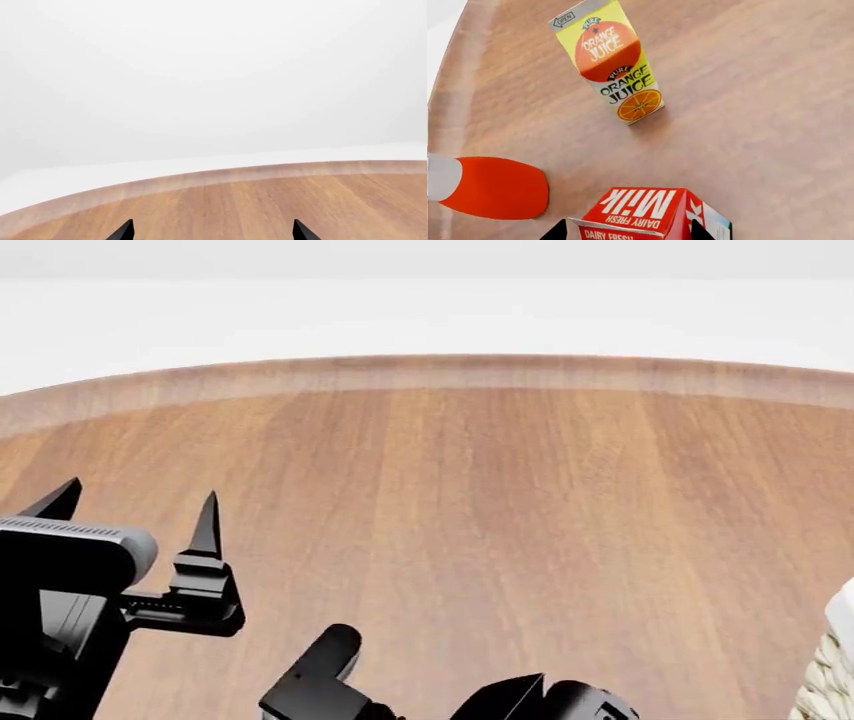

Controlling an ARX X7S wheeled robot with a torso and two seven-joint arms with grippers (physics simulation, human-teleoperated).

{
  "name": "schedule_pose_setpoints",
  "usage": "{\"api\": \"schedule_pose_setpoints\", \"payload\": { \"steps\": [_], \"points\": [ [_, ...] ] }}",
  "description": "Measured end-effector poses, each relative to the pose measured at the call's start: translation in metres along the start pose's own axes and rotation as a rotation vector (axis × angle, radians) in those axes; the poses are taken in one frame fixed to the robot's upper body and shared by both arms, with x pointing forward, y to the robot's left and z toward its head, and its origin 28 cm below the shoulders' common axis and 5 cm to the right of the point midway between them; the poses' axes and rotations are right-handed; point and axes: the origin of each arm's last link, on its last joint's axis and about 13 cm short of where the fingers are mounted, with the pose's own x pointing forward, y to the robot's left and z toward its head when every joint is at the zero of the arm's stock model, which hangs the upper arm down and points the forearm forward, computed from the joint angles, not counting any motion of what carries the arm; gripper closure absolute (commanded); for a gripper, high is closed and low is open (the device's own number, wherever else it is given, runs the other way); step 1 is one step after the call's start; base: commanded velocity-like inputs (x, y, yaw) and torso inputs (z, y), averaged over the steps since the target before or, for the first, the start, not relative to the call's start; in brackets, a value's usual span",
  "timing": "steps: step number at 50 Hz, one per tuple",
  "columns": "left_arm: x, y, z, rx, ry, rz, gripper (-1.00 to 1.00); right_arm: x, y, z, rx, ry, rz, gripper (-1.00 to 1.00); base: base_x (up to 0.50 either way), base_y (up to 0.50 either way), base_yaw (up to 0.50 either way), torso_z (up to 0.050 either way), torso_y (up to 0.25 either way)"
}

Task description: Pick the milk and place it in the basket.

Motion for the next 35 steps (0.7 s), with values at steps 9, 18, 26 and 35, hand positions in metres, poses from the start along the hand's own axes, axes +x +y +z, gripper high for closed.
{"api": "schedule_pose_setpoints", "payload": {
  "steps": [9, 18, 26, 35],
  "points": [
    [0.001, 0.0, -0.001, -0.001, 0.003, 0.001, -1.0, -0.022, 0.001, 0.009, 0.022, -0.048, -0.189, 1.0, 0.0, 0.0, 0.0, 0.0, 0.0],
    [0.002, 0.001, -0.002, -0.002, 0.004, 0.002, -1.0, -0.049, 0.006, 0.02, 0.06, -0.125, -0.313, 1.0, 0.0, 0.0, 0.0, 0.0, 0.0],
    [0.003, 0.001, -0.002, -0.002, 0.006, 0.003, -1.0, -0.074, 0.009, 0.03, 0.097, -0.201, -0.405, 1.0, 0.0, 0.0, 0.0, 0.0, 0.001],
    [0.003, 0.001, -0.001, -0.001, 0.006, 0.004, -1.0, -0.104, 0.009, 0.041, 0.145, -0.286, -0.522, 1.0, 0.0, 0.0, 0.0, 0.0, 0.001]
  ]
}}
